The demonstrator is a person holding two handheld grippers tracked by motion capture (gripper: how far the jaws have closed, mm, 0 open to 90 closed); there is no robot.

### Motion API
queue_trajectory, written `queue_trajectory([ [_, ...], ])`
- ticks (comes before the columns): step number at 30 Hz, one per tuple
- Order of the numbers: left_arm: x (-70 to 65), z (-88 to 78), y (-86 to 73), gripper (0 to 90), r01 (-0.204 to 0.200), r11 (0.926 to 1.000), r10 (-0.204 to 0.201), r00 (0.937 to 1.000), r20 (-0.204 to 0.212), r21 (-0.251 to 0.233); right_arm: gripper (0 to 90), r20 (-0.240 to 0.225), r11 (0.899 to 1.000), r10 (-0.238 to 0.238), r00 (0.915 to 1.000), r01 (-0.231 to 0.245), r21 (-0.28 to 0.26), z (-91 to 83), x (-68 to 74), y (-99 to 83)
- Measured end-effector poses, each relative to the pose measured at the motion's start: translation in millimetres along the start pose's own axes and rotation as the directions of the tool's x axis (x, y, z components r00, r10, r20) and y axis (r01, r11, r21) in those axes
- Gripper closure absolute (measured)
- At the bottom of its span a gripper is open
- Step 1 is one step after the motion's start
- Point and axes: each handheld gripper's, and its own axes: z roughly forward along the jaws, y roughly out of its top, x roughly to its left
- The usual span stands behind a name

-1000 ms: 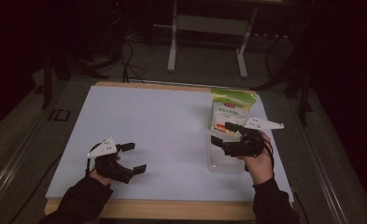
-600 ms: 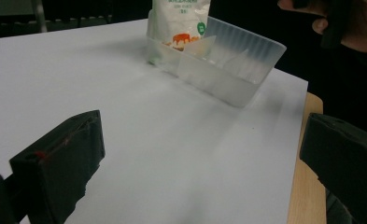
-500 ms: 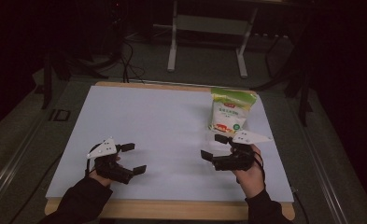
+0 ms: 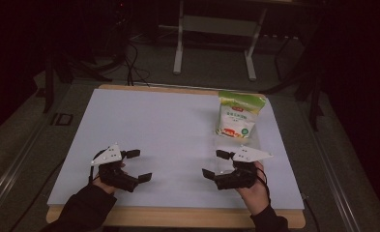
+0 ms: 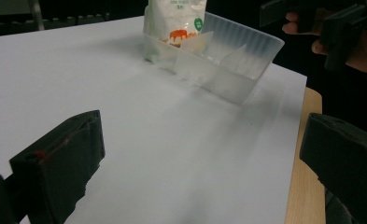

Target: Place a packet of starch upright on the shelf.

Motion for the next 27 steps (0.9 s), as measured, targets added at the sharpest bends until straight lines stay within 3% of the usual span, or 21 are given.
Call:
queue_trajectory([
  [15, -0.5, 1.0, -2.8, 0.7, -0.001, 1.0, 0.001, 0.9999, 0.011, 0.009, 13.8, 0.019, 1.0, -0.016, 0.9997, 0.016, -0.006, -4.7, 9.9, -17.2],
  [17, -0.1, 1.2, -3.6, 0.7, -0.002, 0.9999, 0.002, 0.9999, 0.012, 0.01, 13.8, 0.023, 0.999, -0.043, 0.9988, 0.044, -0.018, -5.9, 9.3, -17.4],
  [27, 0.4, 2.6, -5.2, 0.7, -0.003, 0.9998, 0.003, 0.9999, 0.012, 0.017, 14.0, 0.033, 0.999, -0.027, 0.9991, 0.027, -0.019, -4.7, 2.1, -20.1],
])
